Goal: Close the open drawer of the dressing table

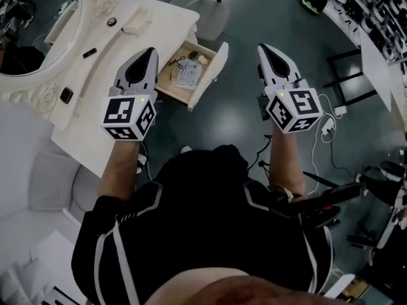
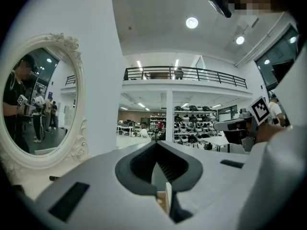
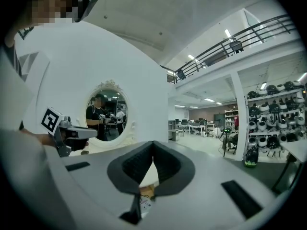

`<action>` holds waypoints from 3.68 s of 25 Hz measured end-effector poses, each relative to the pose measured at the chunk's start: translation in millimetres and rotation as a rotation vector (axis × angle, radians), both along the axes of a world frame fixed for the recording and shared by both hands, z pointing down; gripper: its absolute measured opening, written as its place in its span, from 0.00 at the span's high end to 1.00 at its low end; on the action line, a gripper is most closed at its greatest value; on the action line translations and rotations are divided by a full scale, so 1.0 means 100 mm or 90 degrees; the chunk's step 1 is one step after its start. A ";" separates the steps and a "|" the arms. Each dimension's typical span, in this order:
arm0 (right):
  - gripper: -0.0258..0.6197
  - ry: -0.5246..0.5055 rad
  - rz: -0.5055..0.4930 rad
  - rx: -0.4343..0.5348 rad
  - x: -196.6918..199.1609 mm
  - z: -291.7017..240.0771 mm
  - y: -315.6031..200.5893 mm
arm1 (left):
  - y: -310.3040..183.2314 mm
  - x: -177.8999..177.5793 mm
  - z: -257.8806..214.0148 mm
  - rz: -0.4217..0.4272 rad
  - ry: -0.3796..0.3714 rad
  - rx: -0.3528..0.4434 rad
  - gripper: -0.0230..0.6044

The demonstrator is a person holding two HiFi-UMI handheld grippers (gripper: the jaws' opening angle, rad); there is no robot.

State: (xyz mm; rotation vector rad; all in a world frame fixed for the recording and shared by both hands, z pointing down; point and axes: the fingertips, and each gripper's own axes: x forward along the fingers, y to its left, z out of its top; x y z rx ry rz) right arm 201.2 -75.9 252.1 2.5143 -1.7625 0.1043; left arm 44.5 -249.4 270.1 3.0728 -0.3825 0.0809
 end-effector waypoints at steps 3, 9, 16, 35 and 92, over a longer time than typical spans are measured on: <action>0.95 0.011 -0.028 -0.016 0.14 0.08 -0.16 | -0.11 0.11 0.12 -0.022 -0.005 -0.005 0.96; 0.95 0.003 -0.085 -0.026 0.64 0.33 -0.55 | -0.30 0.44 0.32 -0.081 -0.015 0.004 0.96; 0.95 -0.017 -0.193 -0.041 1.26 0.57 -1.04 | -0.42 0.79 0.41 -0.191 -0.036 0.007 0.96; 0.95 -0.044 -0.397 -0.161 1.80 1.81 -1.70 | -0.13 1.16 1.52 -0.340 -0.146 -0.071 0.96; 0.95 -0.094 -0.493 -0.535 1.48 4.89 -1.27 | 0.78 0.61 4.82 -0.419 -0.520 -0.354 0.96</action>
